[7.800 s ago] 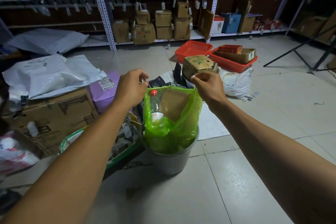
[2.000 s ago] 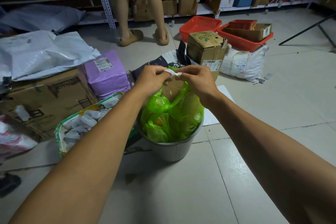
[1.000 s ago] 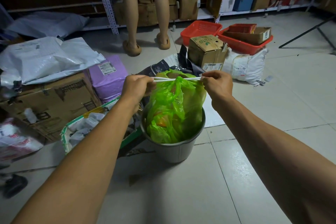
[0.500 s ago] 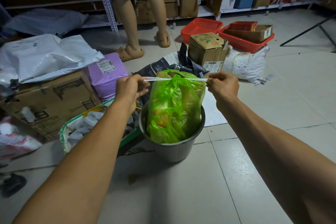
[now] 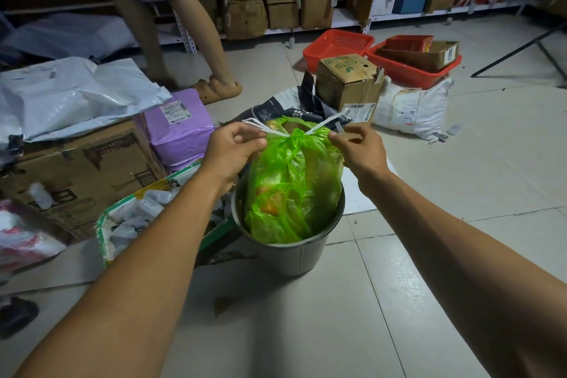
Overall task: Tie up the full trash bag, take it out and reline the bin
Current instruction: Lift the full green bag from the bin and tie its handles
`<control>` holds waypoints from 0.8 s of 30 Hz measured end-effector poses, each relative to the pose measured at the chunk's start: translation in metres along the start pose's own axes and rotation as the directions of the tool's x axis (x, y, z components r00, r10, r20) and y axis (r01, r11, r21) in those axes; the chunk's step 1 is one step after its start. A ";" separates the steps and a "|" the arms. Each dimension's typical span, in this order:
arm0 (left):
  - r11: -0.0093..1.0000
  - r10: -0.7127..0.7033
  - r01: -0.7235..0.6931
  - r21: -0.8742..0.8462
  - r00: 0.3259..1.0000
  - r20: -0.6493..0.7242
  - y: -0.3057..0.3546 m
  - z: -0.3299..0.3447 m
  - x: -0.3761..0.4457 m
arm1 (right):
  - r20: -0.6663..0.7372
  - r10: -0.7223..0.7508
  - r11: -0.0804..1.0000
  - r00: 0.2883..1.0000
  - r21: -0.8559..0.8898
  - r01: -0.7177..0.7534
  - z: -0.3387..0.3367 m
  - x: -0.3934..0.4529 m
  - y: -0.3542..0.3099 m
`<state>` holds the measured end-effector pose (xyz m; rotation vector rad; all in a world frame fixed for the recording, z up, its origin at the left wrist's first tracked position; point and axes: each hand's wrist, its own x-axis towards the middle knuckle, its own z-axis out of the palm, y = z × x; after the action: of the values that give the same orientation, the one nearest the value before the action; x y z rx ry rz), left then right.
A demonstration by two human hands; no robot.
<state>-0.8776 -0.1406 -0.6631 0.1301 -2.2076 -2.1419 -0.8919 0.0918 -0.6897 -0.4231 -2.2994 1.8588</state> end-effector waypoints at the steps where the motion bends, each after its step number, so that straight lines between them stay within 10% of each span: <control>1: 0.998 0.019 -0.017 0.066 0.999 -0.032 -0.002 0.001 0.001 | 0.021 -0.037 0.999 0.999 -0.028 0.038 -0.001 -0.002 -0.001; 11: 0.732 0.264 -0.230 0.642 0.963 0.044 -0.012 0.015 0.011 | 0.020 -0.205 0.909 0.979 -0.367 0.198 0.014 0.010 -0.007; 24: 0.703 0.266 -0.210 0.680 0.964 0.023 -0.010 0.036 0.025 | 0.111 -0.224 0.952 0.968 -0.188 0.241 0.036 0.025 -0.008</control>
<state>-0.9063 -0.1080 -0.6745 -0.0448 -2.6645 -1.0891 -0.9275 0.0644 -0.6908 -0.0864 -2.4808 1.5730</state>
